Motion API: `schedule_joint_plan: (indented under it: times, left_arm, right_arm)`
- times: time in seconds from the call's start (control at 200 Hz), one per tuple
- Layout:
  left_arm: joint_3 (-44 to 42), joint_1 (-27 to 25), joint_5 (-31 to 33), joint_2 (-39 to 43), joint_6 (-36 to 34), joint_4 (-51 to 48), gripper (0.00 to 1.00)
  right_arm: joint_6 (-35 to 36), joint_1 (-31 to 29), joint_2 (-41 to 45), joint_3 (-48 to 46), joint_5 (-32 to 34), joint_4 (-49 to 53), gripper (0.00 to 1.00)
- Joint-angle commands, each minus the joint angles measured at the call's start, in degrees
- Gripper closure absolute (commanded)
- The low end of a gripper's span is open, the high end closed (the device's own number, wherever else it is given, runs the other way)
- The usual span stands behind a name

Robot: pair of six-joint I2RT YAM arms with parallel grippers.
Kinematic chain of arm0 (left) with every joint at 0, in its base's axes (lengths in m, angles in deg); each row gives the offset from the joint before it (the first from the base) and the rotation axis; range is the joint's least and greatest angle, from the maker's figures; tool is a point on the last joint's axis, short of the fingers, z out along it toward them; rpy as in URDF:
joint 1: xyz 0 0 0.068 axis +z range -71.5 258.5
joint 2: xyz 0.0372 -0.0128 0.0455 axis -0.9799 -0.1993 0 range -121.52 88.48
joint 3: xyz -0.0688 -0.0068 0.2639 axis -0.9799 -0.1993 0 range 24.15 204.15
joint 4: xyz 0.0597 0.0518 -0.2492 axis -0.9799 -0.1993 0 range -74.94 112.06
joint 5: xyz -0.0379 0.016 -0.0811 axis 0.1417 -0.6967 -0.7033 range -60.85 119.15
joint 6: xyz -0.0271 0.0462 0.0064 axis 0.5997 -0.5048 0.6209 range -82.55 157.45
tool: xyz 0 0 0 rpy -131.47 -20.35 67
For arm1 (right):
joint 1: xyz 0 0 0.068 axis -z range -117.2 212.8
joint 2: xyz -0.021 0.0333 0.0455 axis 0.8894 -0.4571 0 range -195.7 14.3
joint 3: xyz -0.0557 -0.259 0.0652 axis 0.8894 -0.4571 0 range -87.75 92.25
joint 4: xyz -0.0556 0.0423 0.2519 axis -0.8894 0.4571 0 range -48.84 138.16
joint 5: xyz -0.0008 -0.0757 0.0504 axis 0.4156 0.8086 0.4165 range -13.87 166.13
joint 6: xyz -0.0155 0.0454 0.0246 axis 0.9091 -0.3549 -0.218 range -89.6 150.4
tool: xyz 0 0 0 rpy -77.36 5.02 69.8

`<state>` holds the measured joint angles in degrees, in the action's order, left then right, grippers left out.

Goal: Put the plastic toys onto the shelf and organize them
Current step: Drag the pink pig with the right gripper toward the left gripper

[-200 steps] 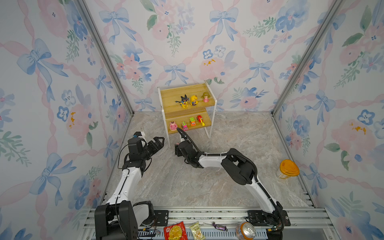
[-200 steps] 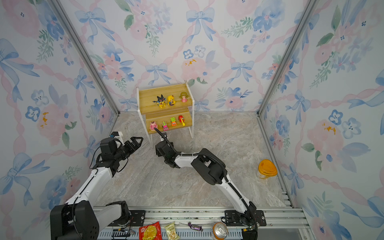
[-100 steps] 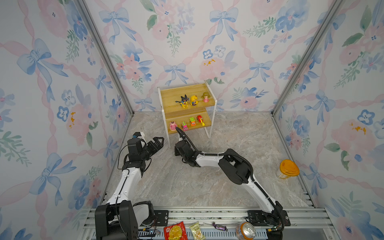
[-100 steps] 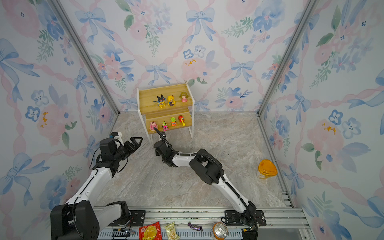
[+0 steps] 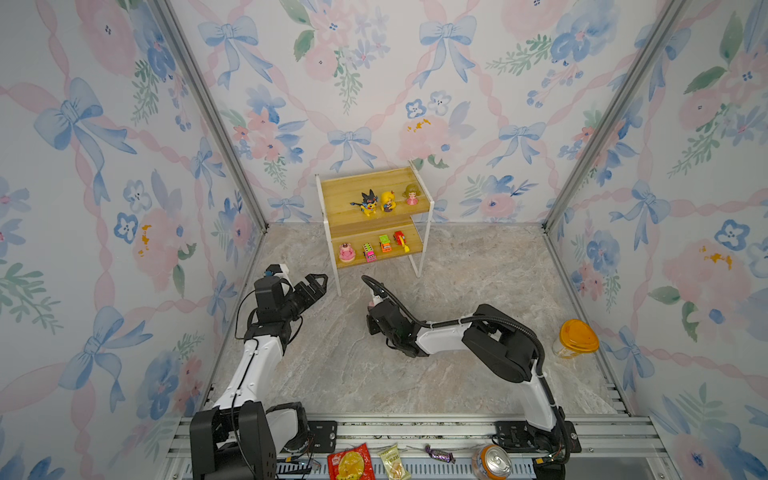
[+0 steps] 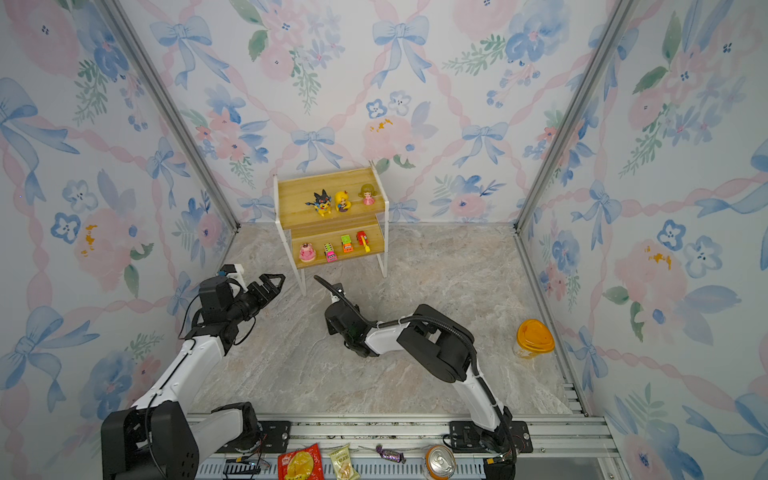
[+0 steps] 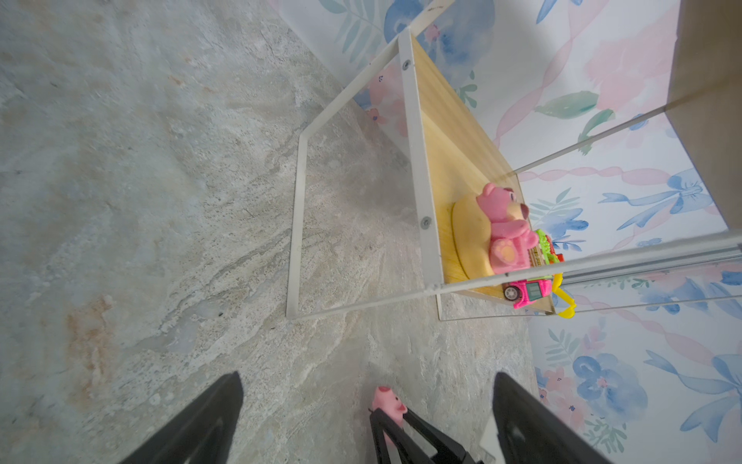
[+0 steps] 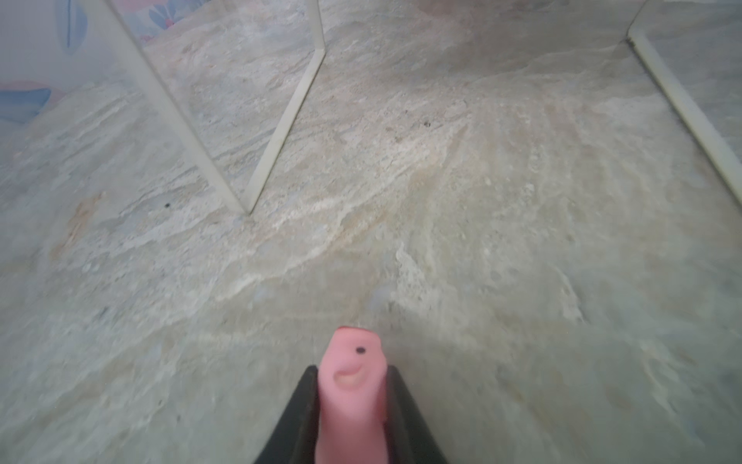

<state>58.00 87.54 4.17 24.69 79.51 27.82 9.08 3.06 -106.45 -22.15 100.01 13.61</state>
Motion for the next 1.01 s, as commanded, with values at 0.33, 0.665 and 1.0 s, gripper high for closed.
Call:
schedule_joint_plan:
  times: [0.33, 0.665, 1.0]
  left_arm:
    - [-0.89, 0.47, -0.25, 0.29, -0.1, 0.82, 0.02]
    - [-1.35, 0.04, 0.36, 0.33, -0.4, 0.78, 0.02]
    - [-1.07, -9.08, 8.57, 1.81, -3.81, -3.24, 0.02]
  right_arm:
    - [11.44, -3.45, 10.15, -14.4, -13.0, 11.55, 0.71]
    - [13.5, 0.27, 13.16, -15.39, -19.79, 11.48, 0.36]
    - [7.87, 6.23, 30.98, -22.82, -26.06, 9.44, 0.25]
